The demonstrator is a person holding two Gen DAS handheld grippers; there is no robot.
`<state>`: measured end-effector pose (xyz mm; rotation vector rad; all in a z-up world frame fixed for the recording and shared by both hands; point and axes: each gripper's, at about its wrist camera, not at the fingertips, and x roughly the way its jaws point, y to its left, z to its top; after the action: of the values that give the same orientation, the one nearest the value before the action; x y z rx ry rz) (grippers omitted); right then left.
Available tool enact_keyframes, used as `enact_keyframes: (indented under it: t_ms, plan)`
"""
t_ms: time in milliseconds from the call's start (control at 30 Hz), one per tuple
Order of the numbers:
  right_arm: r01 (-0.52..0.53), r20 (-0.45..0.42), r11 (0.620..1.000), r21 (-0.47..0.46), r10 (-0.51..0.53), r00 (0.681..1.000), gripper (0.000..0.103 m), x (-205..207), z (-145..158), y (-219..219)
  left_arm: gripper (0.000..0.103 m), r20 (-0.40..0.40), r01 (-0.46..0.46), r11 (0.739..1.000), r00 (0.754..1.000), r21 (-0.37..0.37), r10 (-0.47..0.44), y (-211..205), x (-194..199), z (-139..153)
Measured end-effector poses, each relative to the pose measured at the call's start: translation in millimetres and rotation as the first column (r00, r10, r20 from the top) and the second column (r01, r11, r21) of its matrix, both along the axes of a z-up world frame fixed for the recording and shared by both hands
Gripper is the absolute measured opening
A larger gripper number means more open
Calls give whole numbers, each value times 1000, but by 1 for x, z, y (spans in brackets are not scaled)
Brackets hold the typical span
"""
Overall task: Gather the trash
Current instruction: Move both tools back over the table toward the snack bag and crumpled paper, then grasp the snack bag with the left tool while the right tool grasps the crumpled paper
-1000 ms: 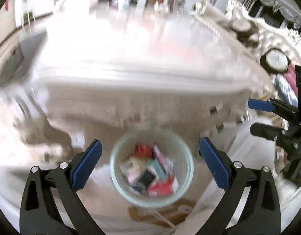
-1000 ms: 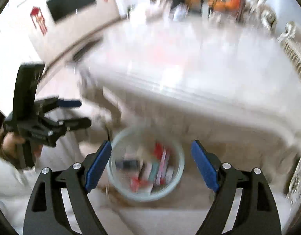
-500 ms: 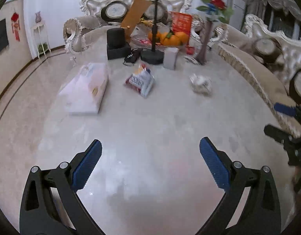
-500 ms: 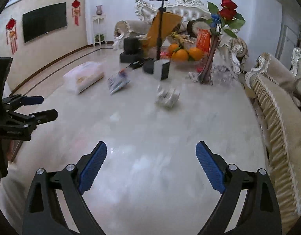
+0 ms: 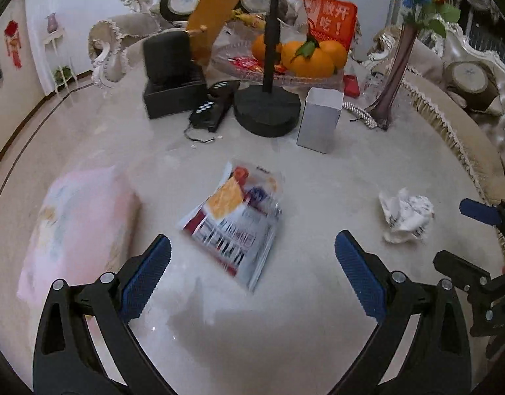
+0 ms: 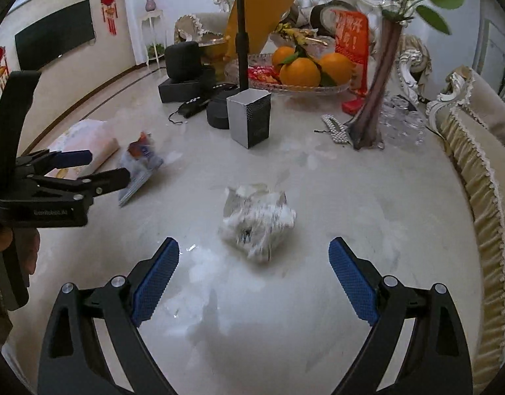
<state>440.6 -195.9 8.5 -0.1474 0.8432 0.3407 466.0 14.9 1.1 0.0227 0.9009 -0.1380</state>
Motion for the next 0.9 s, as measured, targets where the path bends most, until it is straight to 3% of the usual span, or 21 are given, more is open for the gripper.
enact_keyframes:
  t_ms: [133, 533, 567, 633, 667, 800, 900]
  plan:
    - [4, -6, 1000, -7, -4, 1000, 88, 17, -6, 4, 97, -9, -1, 998, 1000, 70, 1, -6, 17, -13]
    - [-28, -52, 999, -20, 27, 998, 86, 31, -27, 17, 96, -15, 8, 994, 1000, 112, -6, -5, 34, -30]
    - [-31, -57, 999, -15, 30, 998, 84, 31, -28, 17, 93, -21, 13, 993, 1000, 121, -10, -7, 35, -32]
    - [-34, -89, 999, 10, 35, 995, 64, 34, -31, 15, 71, -23, 15, 992, 1000, 128, -12, -7, 36, -35]
    - [-34, -108, 999, 28, 37, 993, 54, 36, -32, 14, 66, -26, 14, 994, 1000, 106, -11, -6, 36, -35]
    - [-17, -109, 999, 51, 22, 994, 45, 34, -30, 10, 54, -31, 11, 994, 999, 107, -8, -7, 36, -33]
    - [-14, -76, 998, 57, 18, 997, 45, 25, -20, 7, 51, -28, 8, 998, 1000, 62, -6, -4, 31, -29]
